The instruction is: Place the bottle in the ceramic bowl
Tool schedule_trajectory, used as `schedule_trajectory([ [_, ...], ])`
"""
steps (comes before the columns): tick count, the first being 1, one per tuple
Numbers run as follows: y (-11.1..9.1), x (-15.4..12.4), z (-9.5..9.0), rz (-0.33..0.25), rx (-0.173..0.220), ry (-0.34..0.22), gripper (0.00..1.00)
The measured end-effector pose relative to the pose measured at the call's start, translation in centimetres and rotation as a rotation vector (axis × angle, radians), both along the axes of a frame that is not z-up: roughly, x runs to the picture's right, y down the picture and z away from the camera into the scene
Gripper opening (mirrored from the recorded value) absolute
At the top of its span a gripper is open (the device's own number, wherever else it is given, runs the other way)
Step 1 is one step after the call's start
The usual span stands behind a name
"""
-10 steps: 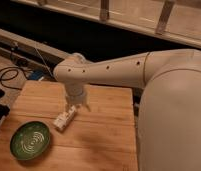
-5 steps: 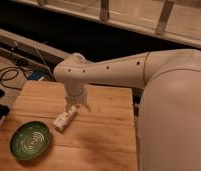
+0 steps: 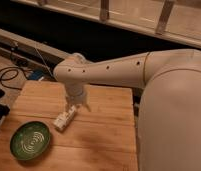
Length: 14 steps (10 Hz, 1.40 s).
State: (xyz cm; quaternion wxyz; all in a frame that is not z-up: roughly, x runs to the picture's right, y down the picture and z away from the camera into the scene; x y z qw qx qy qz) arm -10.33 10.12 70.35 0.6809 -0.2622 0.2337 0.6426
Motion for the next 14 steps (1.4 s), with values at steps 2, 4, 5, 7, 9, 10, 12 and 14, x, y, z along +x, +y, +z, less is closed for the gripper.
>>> schedule_trajectory([
  [2,-0.1,0.1,0.0,0.001,0.011,0.008,0.65],
  [4,-0.8,-1.1,0.9,0.002,0.061,0.0,0.65],
  [5,-1.2,-2.5,1.5,0.004,0.089,-0.032,0.65],
  [7,-2.4,-6.0,3.3,0.021,0.119,-0.111,0.65],
  [9,-2.5,-7.4,3.8,0.025,0.119,-0.138,0.65],
  [10,-2.7,-7.0,4.0,0.026,0.122,-0.133,0.65],
  [12,-2.5,-7.3,3.9,0.025,0.119,-0.137,0.65],
  [14,-2.5,-6.7,4.2,0.053,0.127,-0.109,0.65],
])
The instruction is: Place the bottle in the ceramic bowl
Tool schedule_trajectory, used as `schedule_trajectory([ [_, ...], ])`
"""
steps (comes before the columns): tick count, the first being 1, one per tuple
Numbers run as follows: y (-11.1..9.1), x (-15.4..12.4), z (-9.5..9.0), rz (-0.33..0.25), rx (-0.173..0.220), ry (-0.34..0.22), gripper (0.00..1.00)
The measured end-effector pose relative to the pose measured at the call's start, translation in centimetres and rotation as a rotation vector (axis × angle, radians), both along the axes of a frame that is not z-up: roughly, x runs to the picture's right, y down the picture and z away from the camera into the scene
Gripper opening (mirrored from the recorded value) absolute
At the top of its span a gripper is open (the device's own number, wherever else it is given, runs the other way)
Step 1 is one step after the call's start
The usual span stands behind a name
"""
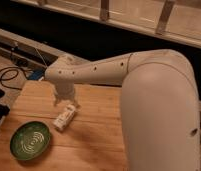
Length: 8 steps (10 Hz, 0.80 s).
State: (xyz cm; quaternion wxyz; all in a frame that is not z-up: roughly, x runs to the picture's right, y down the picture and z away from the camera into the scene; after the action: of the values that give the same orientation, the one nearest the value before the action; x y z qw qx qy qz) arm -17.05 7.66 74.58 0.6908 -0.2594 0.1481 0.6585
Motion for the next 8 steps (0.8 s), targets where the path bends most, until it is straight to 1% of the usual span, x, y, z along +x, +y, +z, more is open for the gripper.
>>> schedule_trajectory([
  [2,0.0,1.4,1.9,0.059,-0.01,0.046,0.65],
  [3,0.3,2.1,3.1,0.086,-0.025,0.064,0.65],
  [4,0.8,2.2,4.1,0.098,-0.044,0.071,0.65],
  [6,1.8,1.5,6.3,0.093,-0.103,0.061,0.65],
  [7,2.1,1.4,7.1,0.093,-0.124,0.06,0.65],
  [8,2.2,0.6,7.9,0.088,-0.146,0.049,0.65],
])
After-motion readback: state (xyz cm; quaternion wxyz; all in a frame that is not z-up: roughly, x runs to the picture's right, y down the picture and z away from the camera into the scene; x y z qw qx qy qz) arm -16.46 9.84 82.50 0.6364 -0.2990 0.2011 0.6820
